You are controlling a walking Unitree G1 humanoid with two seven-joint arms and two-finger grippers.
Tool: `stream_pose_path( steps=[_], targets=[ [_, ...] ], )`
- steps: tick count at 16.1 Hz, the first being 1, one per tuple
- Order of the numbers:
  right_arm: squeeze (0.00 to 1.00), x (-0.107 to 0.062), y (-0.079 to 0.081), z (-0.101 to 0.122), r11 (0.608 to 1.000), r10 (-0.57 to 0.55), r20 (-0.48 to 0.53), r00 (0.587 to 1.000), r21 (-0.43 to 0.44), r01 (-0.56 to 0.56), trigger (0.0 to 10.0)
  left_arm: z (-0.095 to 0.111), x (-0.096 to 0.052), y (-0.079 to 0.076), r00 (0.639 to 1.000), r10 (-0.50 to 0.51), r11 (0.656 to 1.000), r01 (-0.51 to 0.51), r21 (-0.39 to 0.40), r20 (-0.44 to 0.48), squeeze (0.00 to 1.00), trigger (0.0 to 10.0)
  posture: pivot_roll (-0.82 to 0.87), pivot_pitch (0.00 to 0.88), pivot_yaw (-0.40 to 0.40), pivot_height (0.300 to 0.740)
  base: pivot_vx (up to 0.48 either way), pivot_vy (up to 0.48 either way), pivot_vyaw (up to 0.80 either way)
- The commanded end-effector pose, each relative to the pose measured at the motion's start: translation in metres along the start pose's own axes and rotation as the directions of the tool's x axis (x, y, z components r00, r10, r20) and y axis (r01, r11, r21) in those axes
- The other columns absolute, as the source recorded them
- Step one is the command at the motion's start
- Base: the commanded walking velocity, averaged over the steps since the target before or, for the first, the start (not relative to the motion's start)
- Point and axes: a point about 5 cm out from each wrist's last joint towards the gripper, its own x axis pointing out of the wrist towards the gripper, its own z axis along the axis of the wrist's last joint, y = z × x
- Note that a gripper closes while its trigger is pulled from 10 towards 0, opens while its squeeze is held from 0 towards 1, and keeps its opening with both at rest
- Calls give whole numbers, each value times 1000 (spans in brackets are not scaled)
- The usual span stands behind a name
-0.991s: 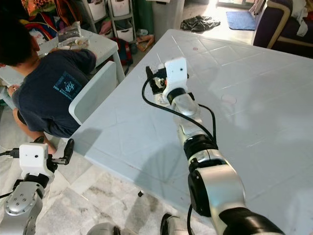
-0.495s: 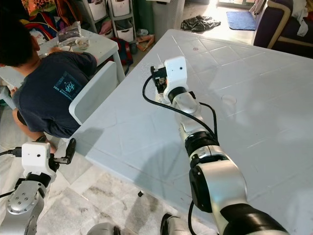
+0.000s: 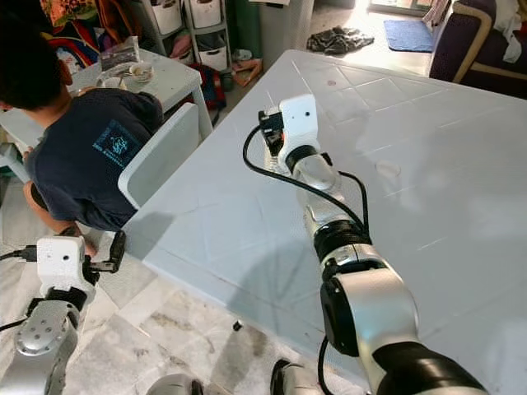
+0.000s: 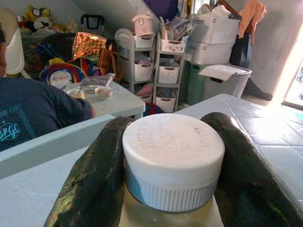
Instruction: Restocking fridge
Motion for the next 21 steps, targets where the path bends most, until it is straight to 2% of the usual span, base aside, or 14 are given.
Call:
stream_pose_path(
  steps=[1, 2, 3, 5, 6, 7, 10, 12, 15, 21],
  targets=[
    [0, -6, 9, -14, 998, 52, -43, 998, -29, -53, 0, -3, -4, 3, 999, 22, 1000, -22, 6, -23, 0, 10000, 110, 85, 31, 735, 0, 0, 0],
    [0, -8, 10, -15, 997, 65, -36, 997, -40, -67, 0, -2, -4, 2, 1000, 21, 1000, -21, 8, -21, 0, 10000, 109, 81, 29, 735, 0, 0, 0],
    [0, -11, 11, -12, 995, 103, 13, 995, -15, -103, 0, -2, -3, 1, 999, 29, 1000, -29, 4, -23, 0, 10000, 107, 75, 22, 735, 0, 0, 0],
    [0, -16, 10, -11, 993, 115, 39, 993, 25, -116, 0, -4, -3, 1, 998, 43, 999, -44, -18, -43, 0, 10000, 100, 63, 7, 735, 0, 0, 0],
    [0, -22, 13, -11, 986, 146, 70, 987, 66, -151, 7569, -3, -2, 2, 997, 59, 998, -60, -30, -45, 0, 10000, 100, 59, 0, 735, 0, 0, 0],
    [0, -33, 16, -11, 986, 140, 105, 985, 76, -148, 10000, -2, -1, 1, 996, 79, 996, -81, -46, -41, 0, 10000, 99, 47, -11, 735, 0, 0, 0],
    [0, -49, 17, -20, 987, 68, 95, 993, 137, -81, 10000, -1, 1, 1, 996, 79, 996, -80, -42, -35, 0, 10000, 92, 33, -12, 735, 0, 89, 0],
    [0, -58, 17, -19, 987, 48, 100, 994, 146, -63, 10000, 0, 4, 3, 996, 84, 995, -86, -41, -33, 0, 10000, 92, 33, -12, 735, 0, 336, 0],
    [0, -67, 23, -14, 983, 90, 115, 989, 152, -108, 10000, 0, 8, 0, 997, 69, 997, -70, -40, -32, 0, 10000, 71, 29, -1, 735, 0, 339, 690],
    [0, -70, 41, -9, 965, 172, 130, 976, 176, -194, 10000, -4, 6, -5, 997, 67, 997, -69, -43, -43, 0, 10000, 84, 18, -7, 735, 0, 335, 781]
  ],
)
